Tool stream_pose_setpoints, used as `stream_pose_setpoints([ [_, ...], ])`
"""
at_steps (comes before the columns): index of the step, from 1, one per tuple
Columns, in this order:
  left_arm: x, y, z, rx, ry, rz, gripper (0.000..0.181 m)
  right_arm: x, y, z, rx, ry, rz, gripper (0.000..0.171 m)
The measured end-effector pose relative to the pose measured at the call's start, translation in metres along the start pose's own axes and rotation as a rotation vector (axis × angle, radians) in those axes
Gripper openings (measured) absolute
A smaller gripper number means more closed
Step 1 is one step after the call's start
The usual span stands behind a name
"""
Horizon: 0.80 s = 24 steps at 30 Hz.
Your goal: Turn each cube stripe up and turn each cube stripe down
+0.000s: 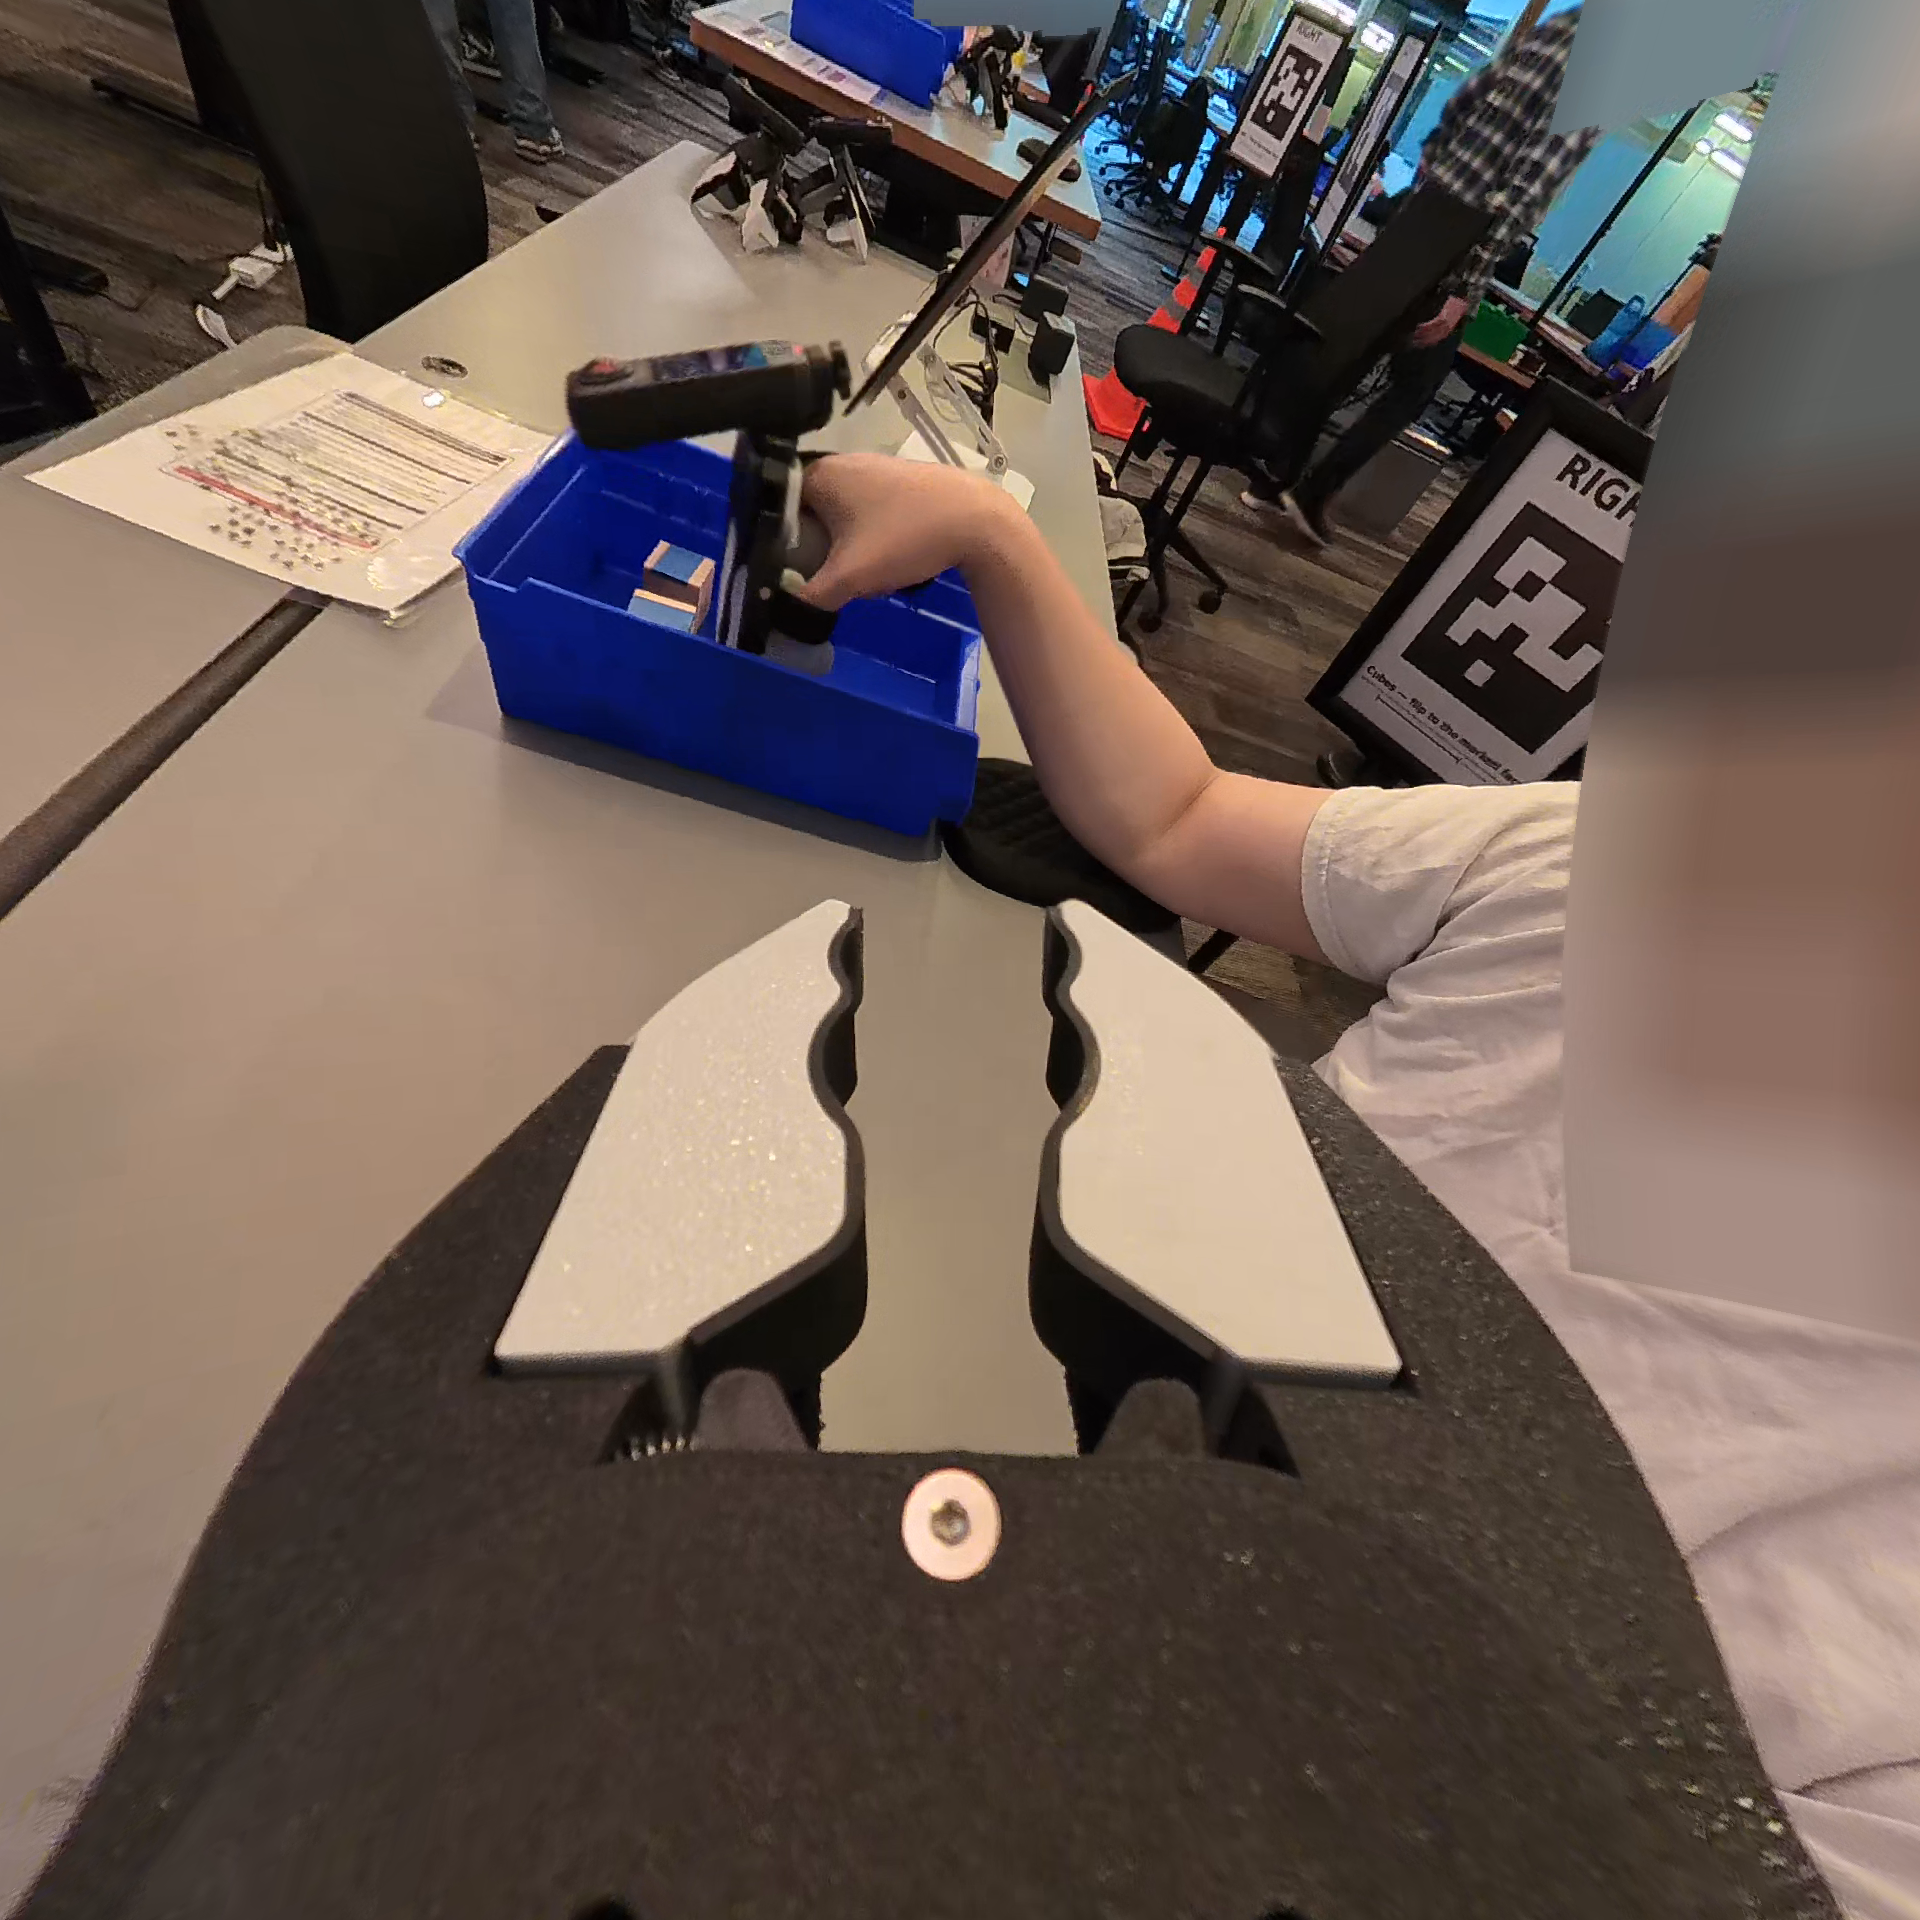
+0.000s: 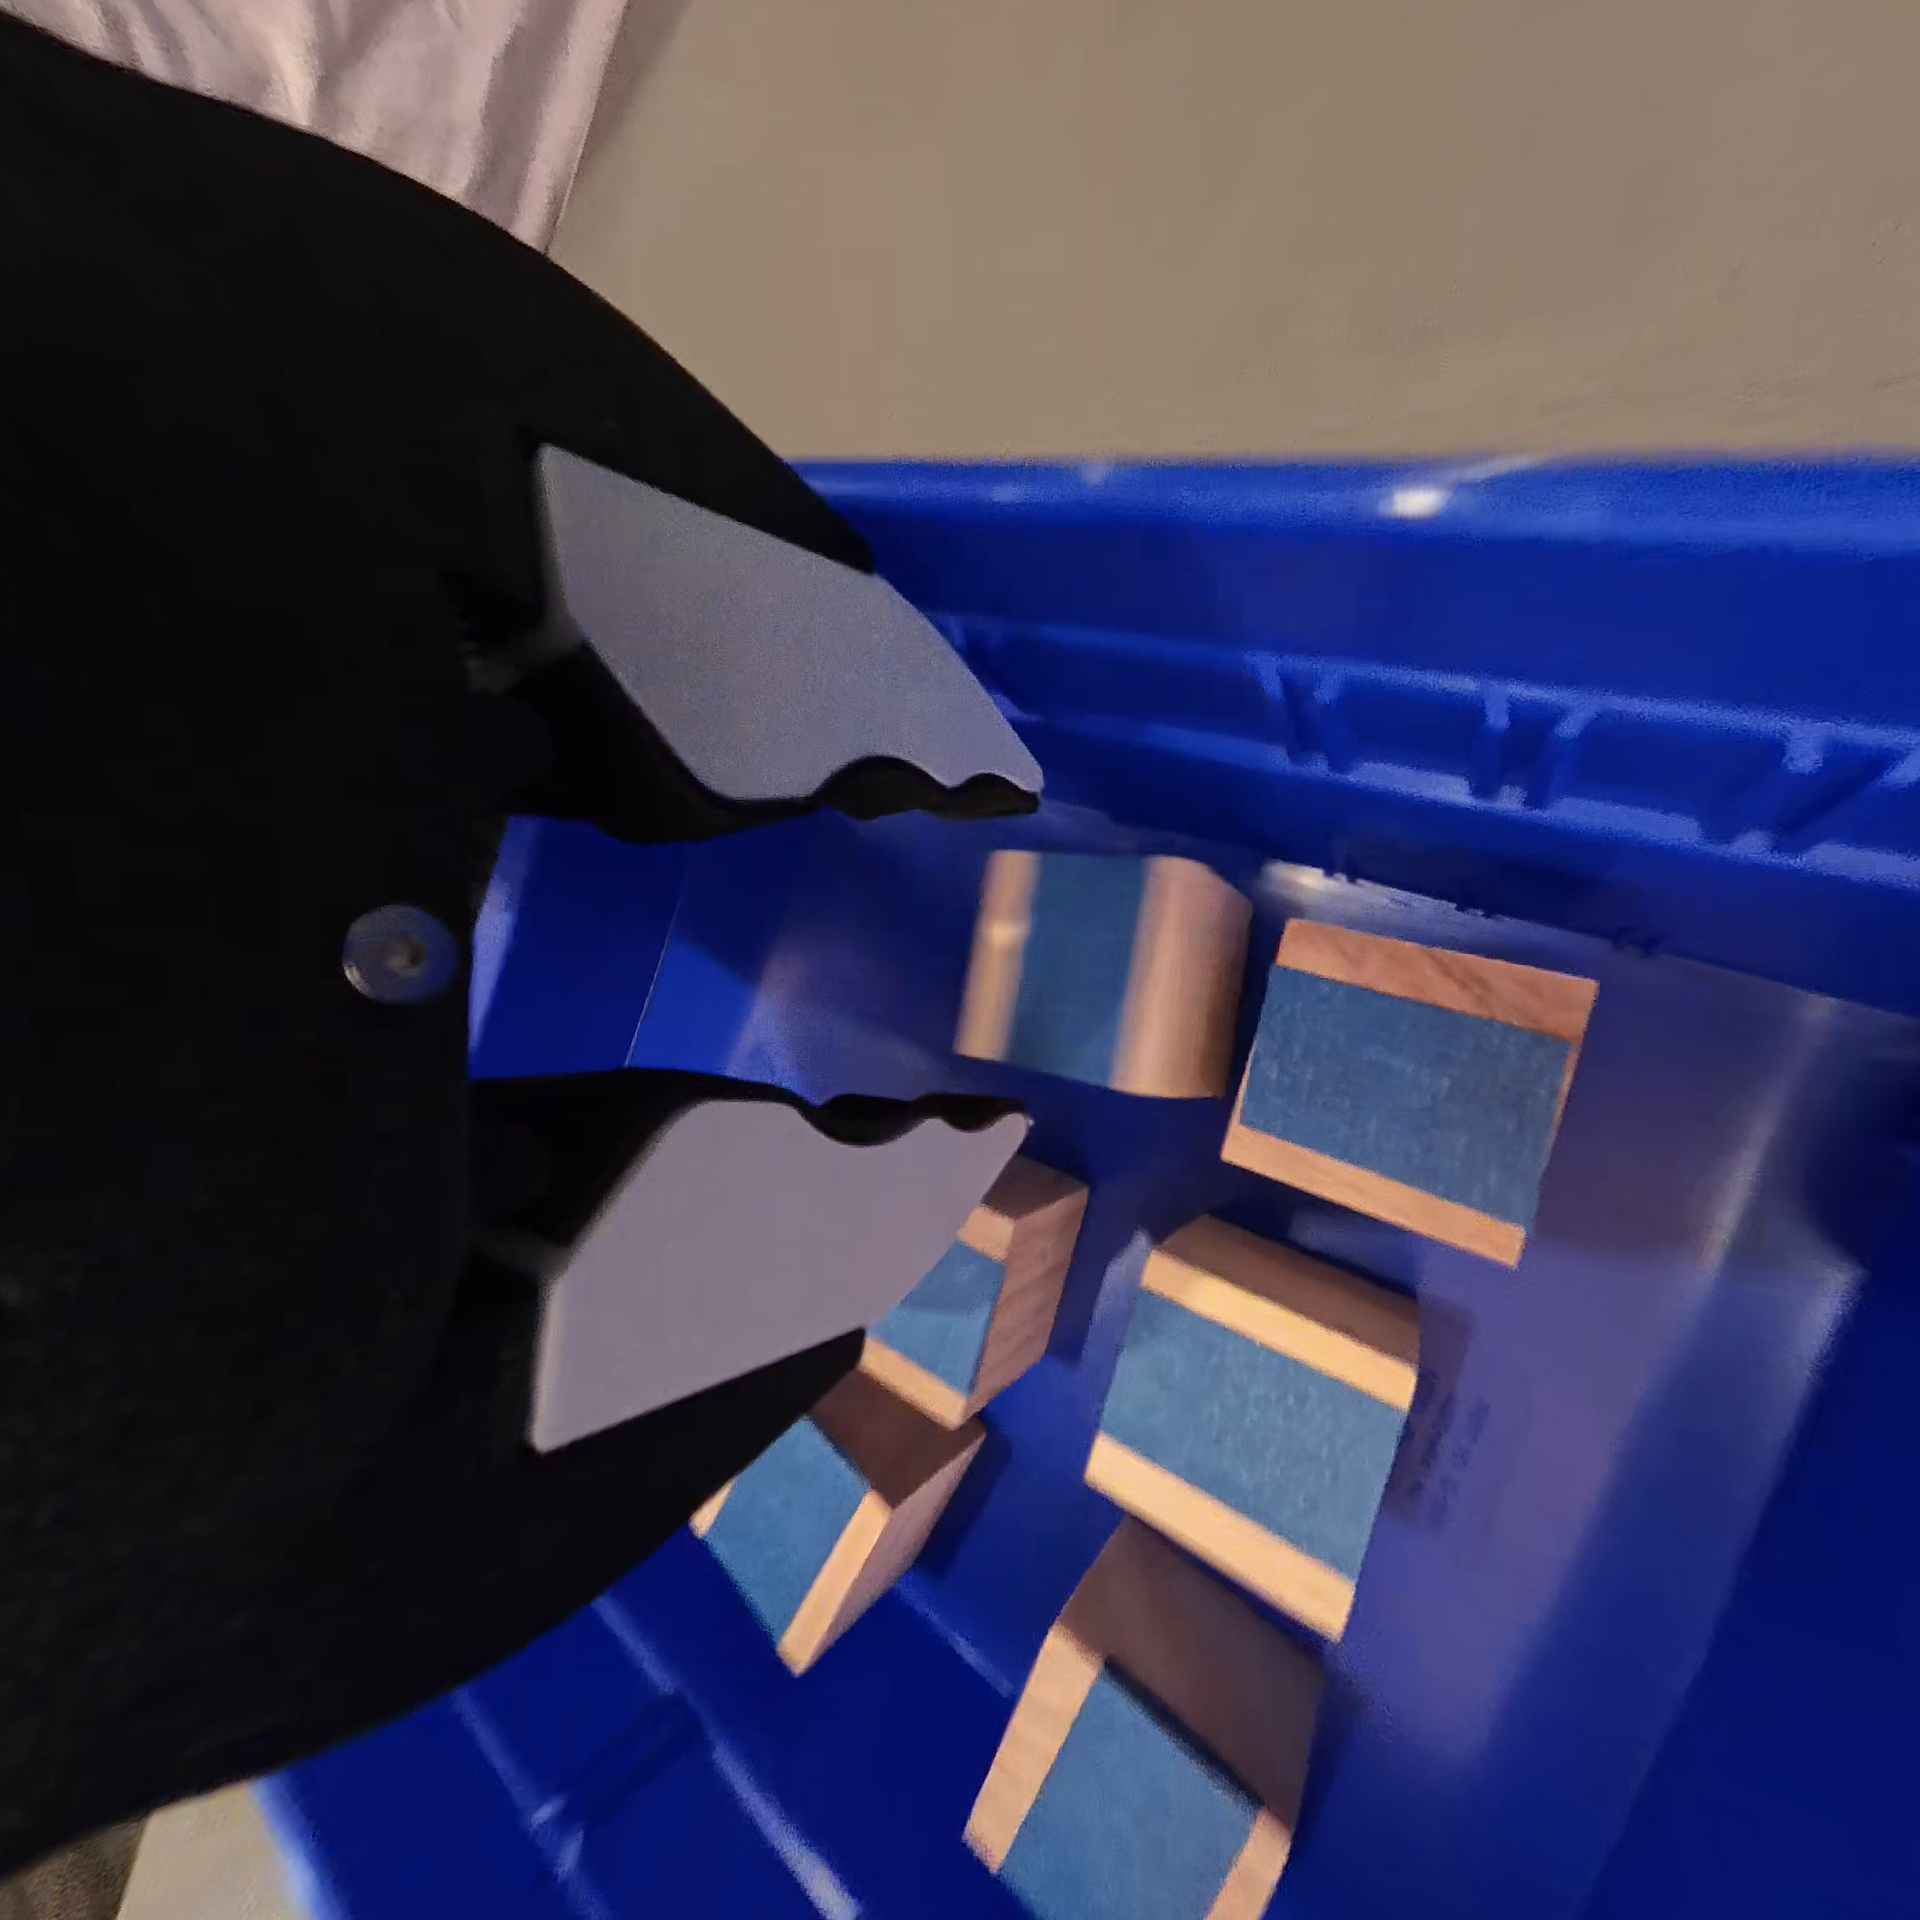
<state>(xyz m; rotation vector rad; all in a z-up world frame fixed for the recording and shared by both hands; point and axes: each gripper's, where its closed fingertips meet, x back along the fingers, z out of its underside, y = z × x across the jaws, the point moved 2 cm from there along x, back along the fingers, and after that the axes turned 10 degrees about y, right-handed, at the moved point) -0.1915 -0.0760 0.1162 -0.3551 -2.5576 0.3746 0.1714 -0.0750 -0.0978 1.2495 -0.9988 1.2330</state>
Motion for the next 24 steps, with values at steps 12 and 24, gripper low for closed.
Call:
stream_pose_setpoints([
  [12,0.037,-0.031,-0.016,-0.154,-0.131,-0.064,0.040,0.215,0.011,0.071,0.143,-1.047,0.394,0.064],
  [24,0.056,-0.043,-0.023,-0.223,-0.255,-0.134,0.044,0.154,-0.068,0.048,-0.026,-0.771,0.440,0.050],
])
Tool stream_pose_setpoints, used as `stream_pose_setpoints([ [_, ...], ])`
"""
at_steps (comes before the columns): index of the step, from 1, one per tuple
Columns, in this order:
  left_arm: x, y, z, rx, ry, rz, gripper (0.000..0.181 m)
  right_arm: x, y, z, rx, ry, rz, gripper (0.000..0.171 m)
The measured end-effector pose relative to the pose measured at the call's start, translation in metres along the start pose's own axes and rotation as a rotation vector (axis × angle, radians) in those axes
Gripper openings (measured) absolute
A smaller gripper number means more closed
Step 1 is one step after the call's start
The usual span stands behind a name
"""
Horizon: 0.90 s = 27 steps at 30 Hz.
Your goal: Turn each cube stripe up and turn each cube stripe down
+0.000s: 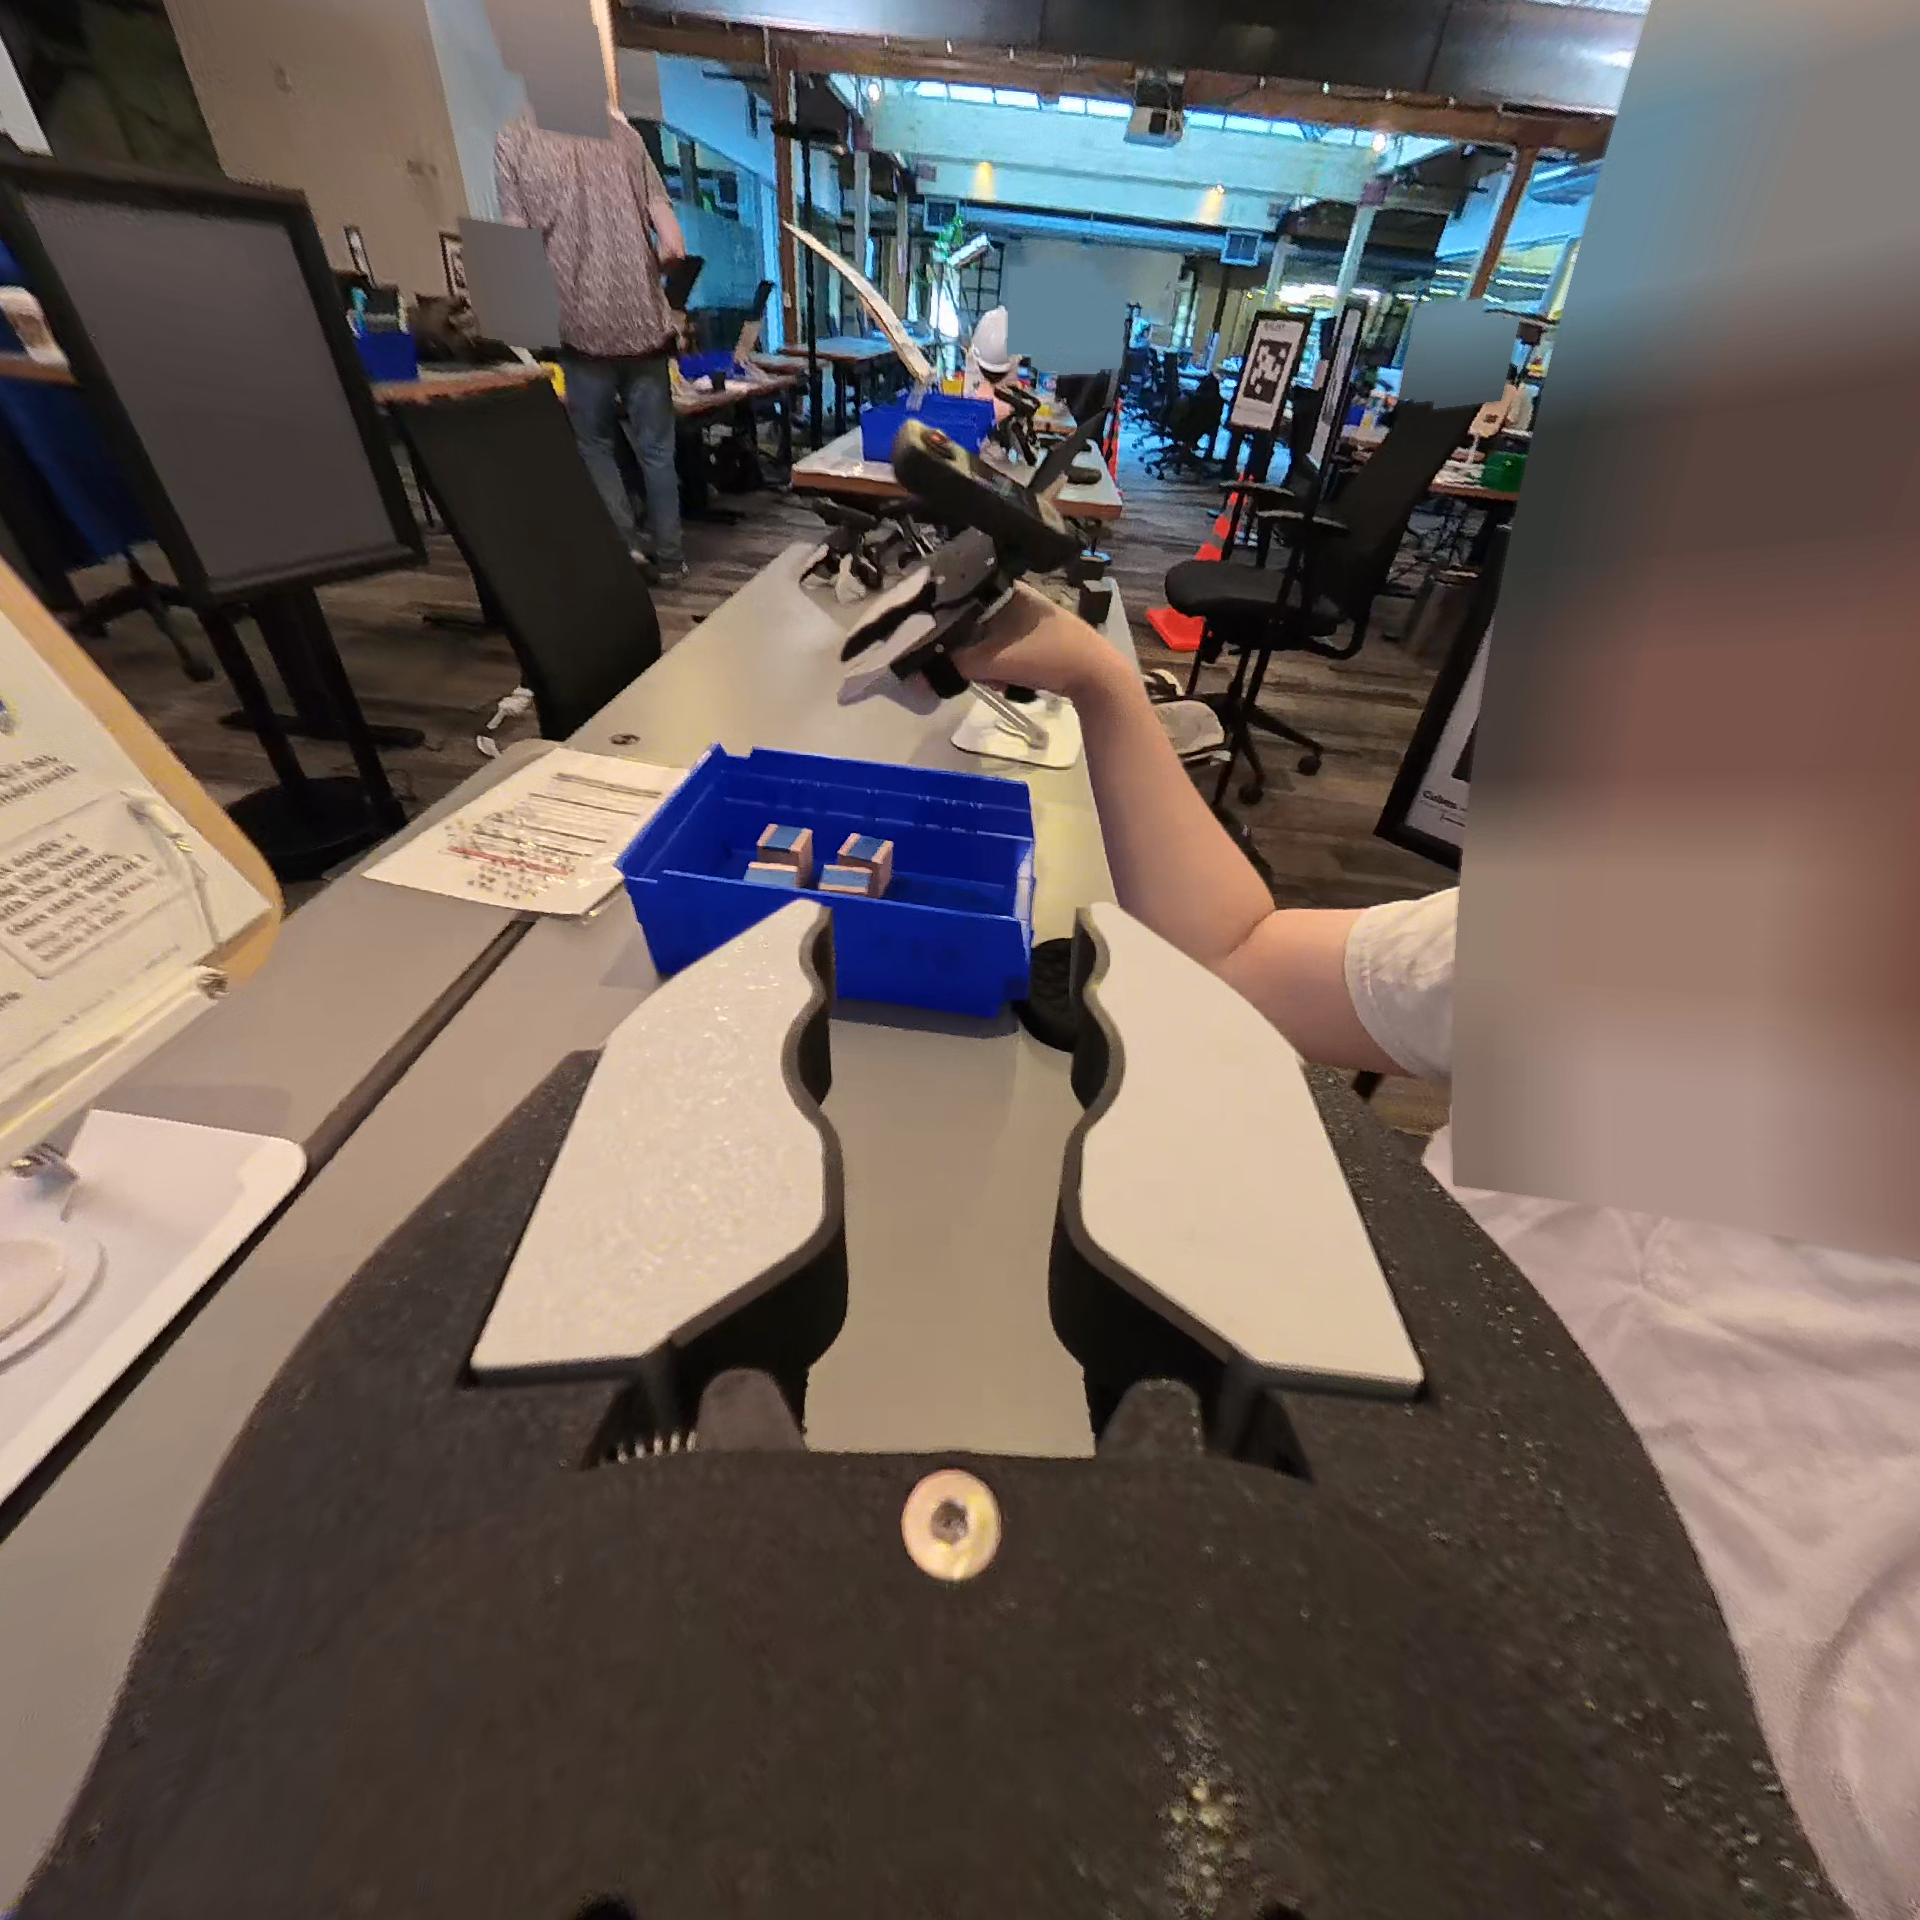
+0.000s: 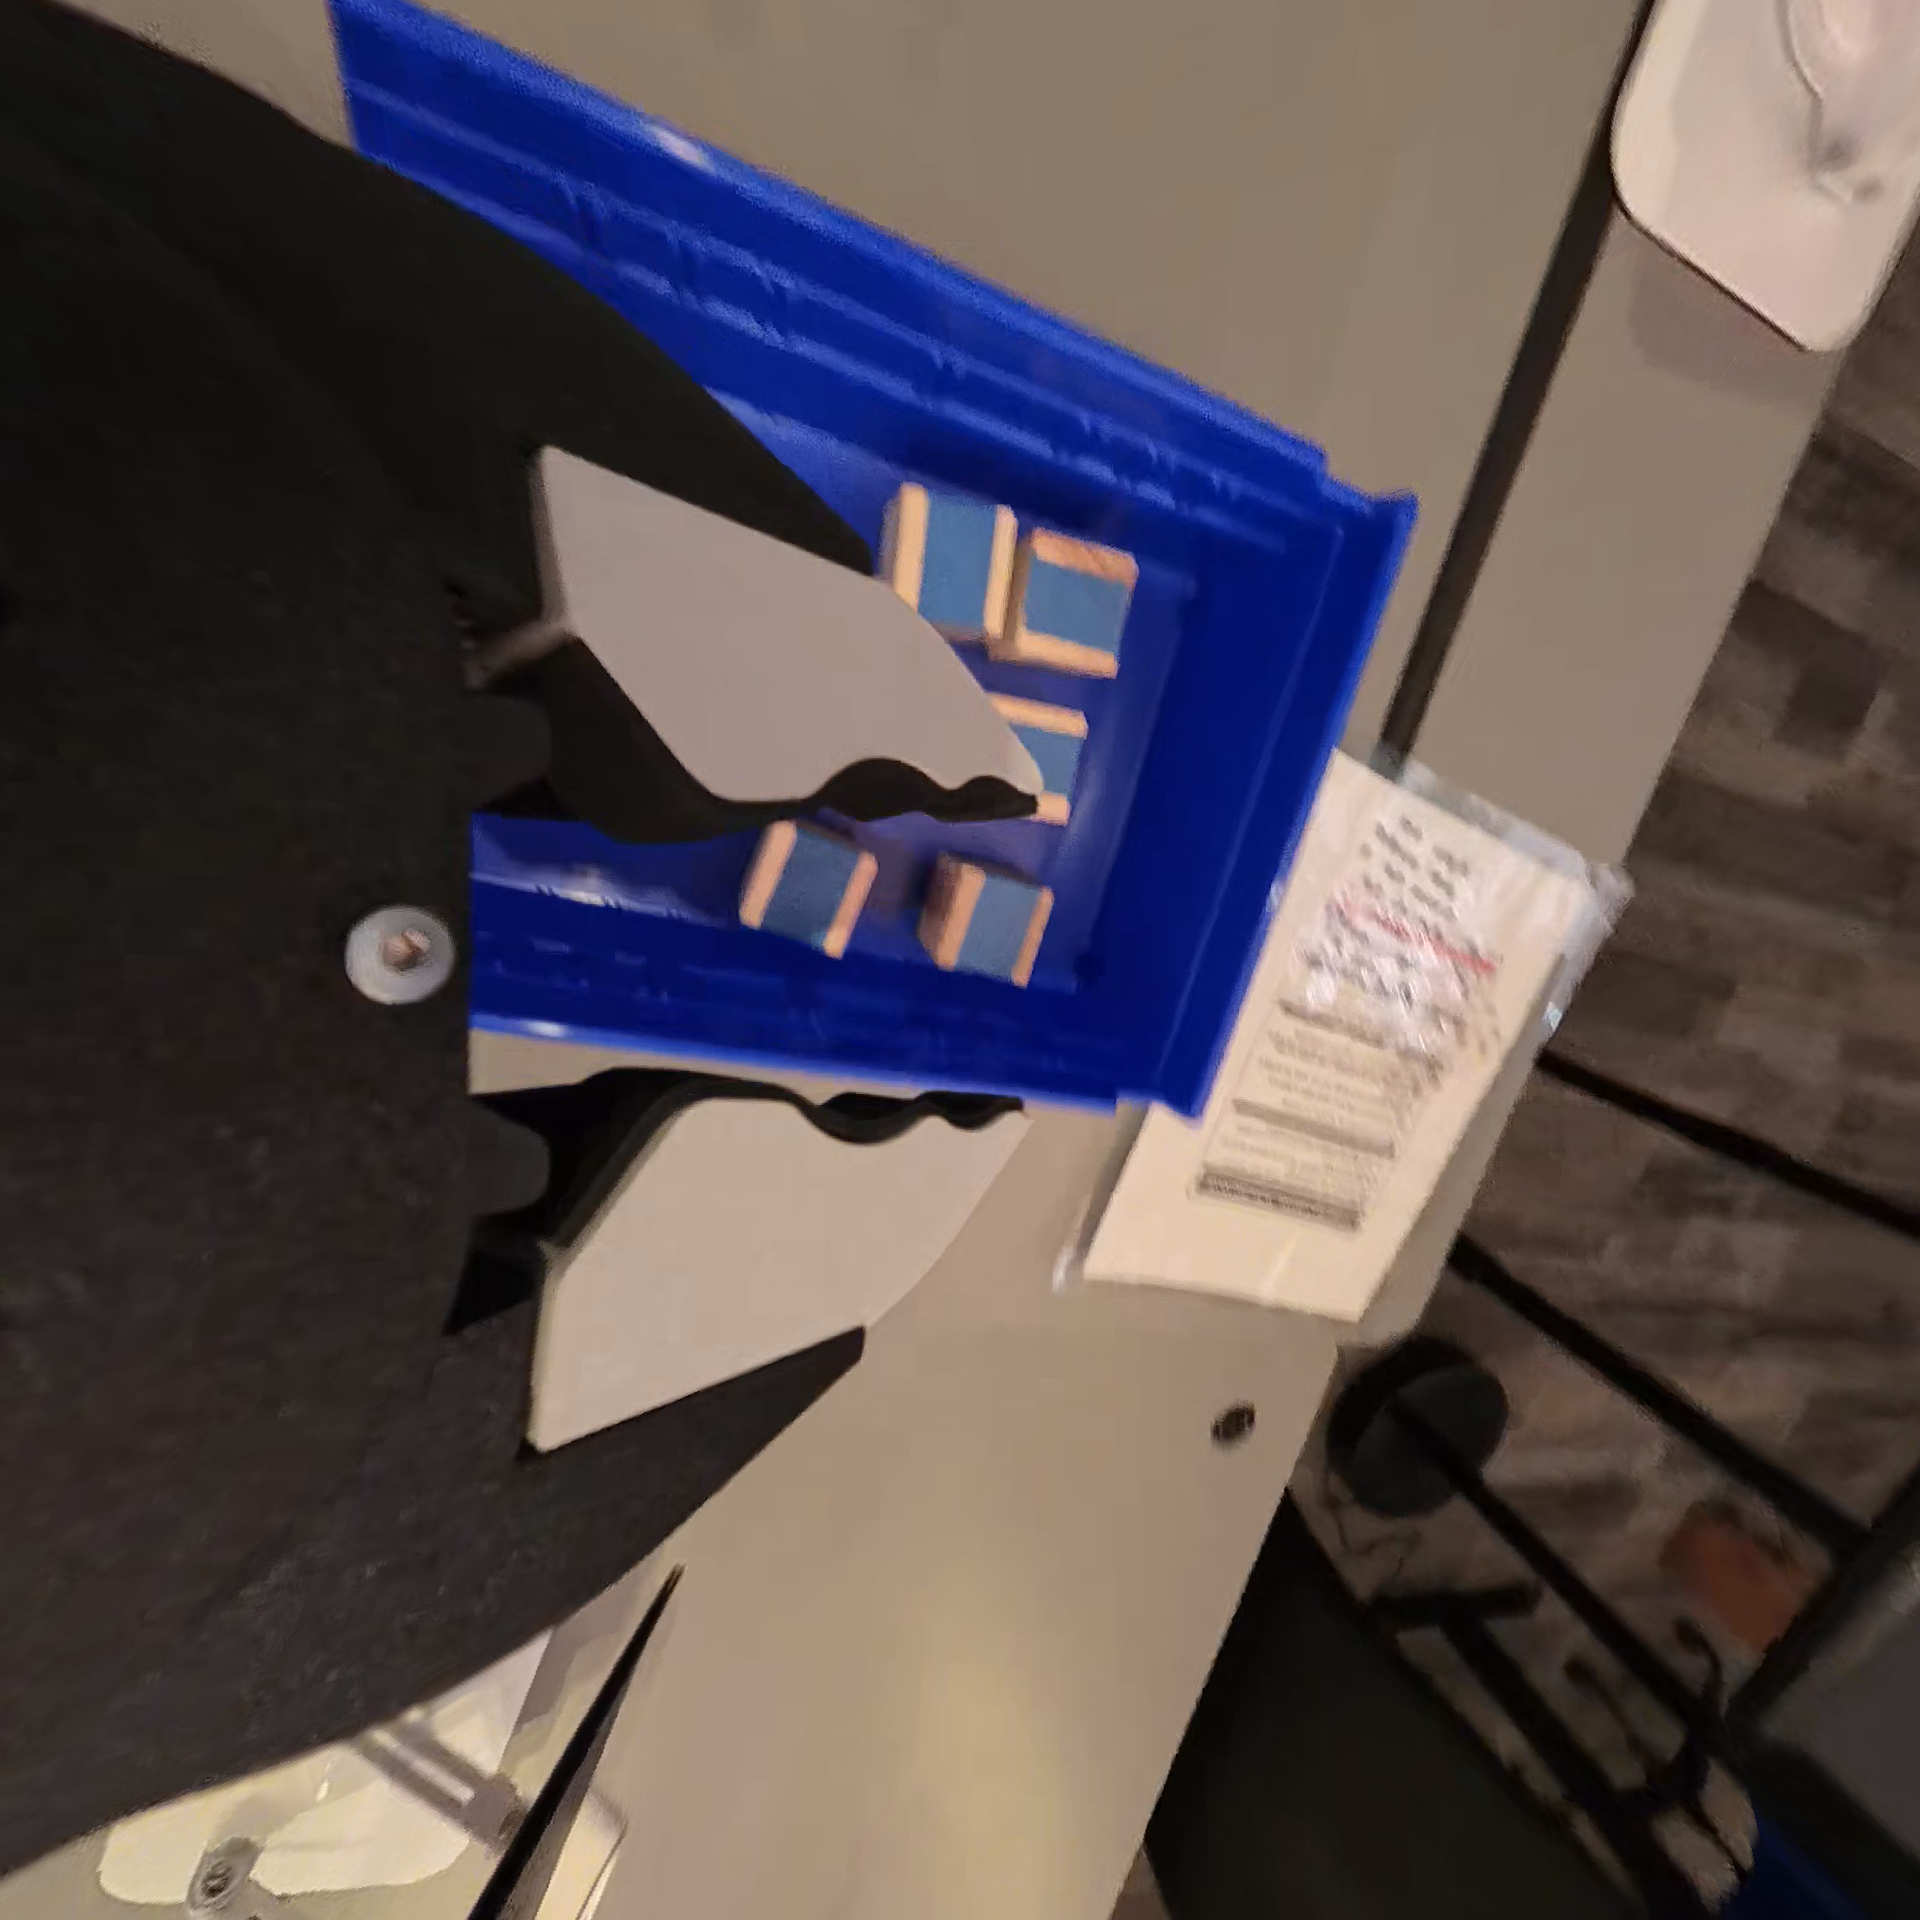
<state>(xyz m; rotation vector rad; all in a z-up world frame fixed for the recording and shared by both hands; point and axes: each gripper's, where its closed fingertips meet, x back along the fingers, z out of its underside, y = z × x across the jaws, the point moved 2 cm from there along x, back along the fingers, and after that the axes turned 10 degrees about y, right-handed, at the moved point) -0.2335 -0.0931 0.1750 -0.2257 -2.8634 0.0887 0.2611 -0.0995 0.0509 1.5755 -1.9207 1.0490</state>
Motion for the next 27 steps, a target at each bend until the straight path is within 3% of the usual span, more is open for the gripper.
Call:
stream_pose_setpoints([
  [4,0.025,0.029,0.019,0.012,0.091,-0.224,0.051,-0.011,-0.035,0.025,-0.080,-0.006,0.001,0.053],
  [6,0.046,0.057,0.052,0.065,0.275,-0.406,0.035,-0.029,-0.044,0.049,-0.075,0.081,-0.035,0.053],
  [10,0.131,0.122,0.113,0.321,0.554,-0.942,0.039,-0.063,-0.049,0.090,-0.073,0.243,-0.109,0.053],
  [12,0.170,0.136,0.141,0.453,0.649,-1.107,0.043,-0.075,-0.045,0.097,-0.095,0.281,-0.158,0.053],
  [18,0.231,0.165,0.212,0.794,0.730,-1.233,0.044,-0.096,-0.035,0.114,-0.188,0.448,-0.211,0.041],
  [22,0.237,0.175,0.250,0.993,0.722,-1.139,0.043,-0.103,-0.026,0.109,-0.264,0.465,-0.280,0.027],
  [27,0.246,0.177,0.274,1.084,0.781,-1.134,0.042,-0.104,-0.018,0.109,-0.223,0.493,-0.298,0.009],
])
